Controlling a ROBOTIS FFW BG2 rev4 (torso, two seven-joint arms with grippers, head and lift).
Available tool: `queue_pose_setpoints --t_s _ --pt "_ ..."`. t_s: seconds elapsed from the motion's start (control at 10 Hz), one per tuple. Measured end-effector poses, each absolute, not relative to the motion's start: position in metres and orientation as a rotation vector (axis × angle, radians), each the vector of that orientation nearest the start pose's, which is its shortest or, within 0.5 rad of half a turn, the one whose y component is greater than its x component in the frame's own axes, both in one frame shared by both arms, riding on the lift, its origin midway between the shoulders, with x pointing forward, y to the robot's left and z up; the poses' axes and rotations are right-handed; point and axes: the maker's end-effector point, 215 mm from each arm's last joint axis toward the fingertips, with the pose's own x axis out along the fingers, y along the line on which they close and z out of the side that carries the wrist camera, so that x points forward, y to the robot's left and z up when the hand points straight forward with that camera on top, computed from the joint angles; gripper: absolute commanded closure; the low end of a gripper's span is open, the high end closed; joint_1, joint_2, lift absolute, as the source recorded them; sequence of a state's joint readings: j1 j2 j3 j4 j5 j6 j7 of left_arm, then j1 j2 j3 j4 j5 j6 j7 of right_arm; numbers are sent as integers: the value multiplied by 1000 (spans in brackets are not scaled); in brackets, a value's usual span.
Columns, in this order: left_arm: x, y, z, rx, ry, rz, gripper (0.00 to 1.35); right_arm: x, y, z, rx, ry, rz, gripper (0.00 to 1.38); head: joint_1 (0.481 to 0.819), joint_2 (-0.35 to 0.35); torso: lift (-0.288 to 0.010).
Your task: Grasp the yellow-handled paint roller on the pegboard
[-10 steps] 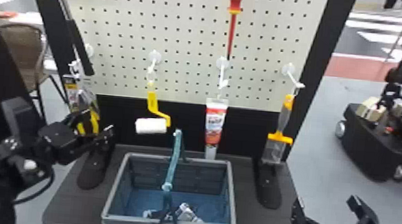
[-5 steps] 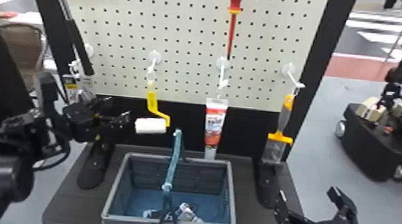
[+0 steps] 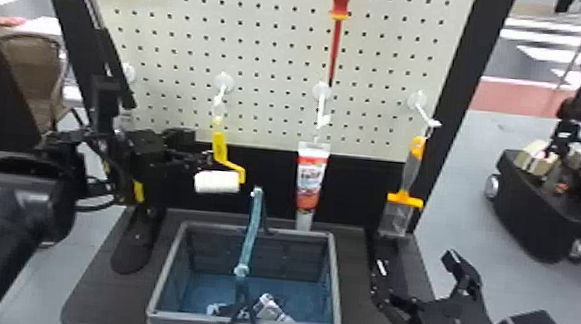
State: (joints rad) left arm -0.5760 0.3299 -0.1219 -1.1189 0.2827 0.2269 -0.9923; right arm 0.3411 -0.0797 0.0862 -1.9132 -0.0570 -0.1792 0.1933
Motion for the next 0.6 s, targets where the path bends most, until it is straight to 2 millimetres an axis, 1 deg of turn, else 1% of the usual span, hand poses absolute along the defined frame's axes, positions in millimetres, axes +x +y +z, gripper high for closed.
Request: queue_pose_setpoints --t_s 0.1,0.2,0.3,0.4,0.5,0.6 --pt "655 159 -266 -22 157 -991 381 479 -150 -287 6 -173 300 137 549 0 -100" --pt "652 146 -267 -38 167 -1023 429 480 -150 -289 7 -169 300 137 549 0 -100" --pt "653 138 -264 -34 165 -1038 608 480 -150 -291 7 -165 300 137 549 0 -100" --pt "655 135 -261 -19 160 -1041 806 480 -150 -292 7 -163 299 137 549 0 -100" --pt "658 136 -260 -5 161 -1031 1023 480 -151 -292 6 -163 299 137 549 0 -100" --pt "661 138 -265 11 177 -1012 1216 480 -151 -293 5 -163 299 137 549 0 -100"
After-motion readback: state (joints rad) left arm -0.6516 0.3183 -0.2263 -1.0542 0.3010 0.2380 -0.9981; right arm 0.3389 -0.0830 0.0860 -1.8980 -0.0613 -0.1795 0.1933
